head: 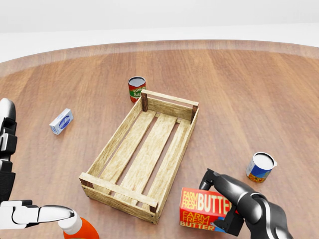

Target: Pick up the butter and put it in the tray.

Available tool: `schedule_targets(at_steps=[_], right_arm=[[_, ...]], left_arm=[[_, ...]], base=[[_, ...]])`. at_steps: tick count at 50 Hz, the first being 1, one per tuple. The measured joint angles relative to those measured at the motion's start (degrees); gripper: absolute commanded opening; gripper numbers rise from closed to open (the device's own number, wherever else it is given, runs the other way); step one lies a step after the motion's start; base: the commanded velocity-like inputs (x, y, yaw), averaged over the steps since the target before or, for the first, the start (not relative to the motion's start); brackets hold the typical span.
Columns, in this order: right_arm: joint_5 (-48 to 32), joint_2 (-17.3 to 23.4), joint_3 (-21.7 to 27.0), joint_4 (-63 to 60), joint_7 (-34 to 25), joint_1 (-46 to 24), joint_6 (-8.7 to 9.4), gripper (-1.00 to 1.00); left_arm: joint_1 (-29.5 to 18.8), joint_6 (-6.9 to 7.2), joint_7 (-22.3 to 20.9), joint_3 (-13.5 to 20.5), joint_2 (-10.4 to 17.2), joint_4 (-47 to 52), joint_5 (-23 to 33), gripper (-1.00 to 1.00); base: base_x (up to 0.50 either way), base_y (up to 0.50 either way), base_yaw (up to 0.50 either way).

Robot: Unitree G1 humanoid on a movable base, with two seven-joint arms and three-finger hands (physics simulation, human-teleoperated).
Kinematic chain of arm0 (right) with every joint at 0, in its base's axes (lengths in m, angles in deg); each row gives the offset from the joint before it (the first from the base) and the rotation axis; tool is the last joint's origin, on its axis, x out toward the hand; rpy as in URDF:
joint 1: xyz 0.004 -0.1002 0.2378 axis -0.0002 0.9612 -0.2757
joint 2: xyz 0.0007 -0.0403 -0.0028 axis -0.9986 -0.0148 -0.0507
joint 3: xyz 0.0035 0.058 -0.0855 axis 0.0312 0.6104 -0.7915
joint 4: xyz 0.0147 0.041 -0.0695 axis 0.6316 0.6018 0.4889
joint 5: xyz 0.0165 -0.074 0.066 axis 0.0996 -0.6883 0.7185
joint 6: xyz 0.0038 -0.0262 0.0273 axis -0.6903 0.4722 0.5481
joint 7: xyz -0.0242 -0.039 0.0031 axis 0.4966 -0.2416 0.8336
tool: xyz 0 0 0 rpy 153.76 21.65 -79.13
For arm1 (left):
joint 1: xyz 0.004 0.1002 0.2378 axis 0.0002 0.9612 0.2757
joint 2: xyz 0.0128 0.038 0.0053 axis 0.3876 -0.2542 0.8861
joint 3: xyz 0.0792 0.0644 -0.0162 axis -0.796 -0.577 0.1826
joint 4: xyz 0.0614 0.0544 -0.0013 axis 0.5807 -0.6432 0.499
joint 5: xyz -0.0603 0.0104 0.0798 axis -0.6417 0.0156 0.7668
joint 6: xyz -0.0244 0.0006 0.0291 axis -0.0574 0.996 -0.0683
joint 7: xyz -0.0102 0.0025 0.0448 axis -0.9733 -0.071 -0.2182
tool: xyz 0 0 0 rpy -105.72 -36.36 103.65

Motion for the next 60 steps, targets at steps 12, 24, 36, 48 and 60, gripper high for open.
schedule_targets(at_steps=[12,24,36,48,60], right_arm=[[-7.78,-0.64,0.27,-11.35,-8.45,1.83,0.0,-1.0],[-13.93,-1.07,0.93,-17.03,-11.72,-0.49,0.0,-1.0],[-17.52,-1.35,1.05,-18.32,-11.71,-6.55,0.0,-1.0],[-19.23,-2.46,0.15,-17.13,-11.72,-12.89,0.0,-1.0],[-15.84,-4.05,-0.44,-9.63,-11.71,-21.15,0.0,-1.0]], left_arm=[[0.0,0.0,0.0,-0.01,0.0,0.0,0.04,1.0],[-0.15,0.0,0.15,-0.09,0.05,-0.22,0.14,1.0],[-0.3,0.0,0.29,0.02,0.12,-0.09,0.01,1.0],[-0.4,0.0,0.35,0.17,0.18,0.13,-0.1,1.0],[-0.41,0.0,0.35,0.05,0.15,0.08,0.01,1.0]], base=[[0.0,0.0,0.0],[0.0,0.0,0.0],[0.0,0.0,0.0],[0.0,0.0,0.0],[0.0,0.0,0.0]])
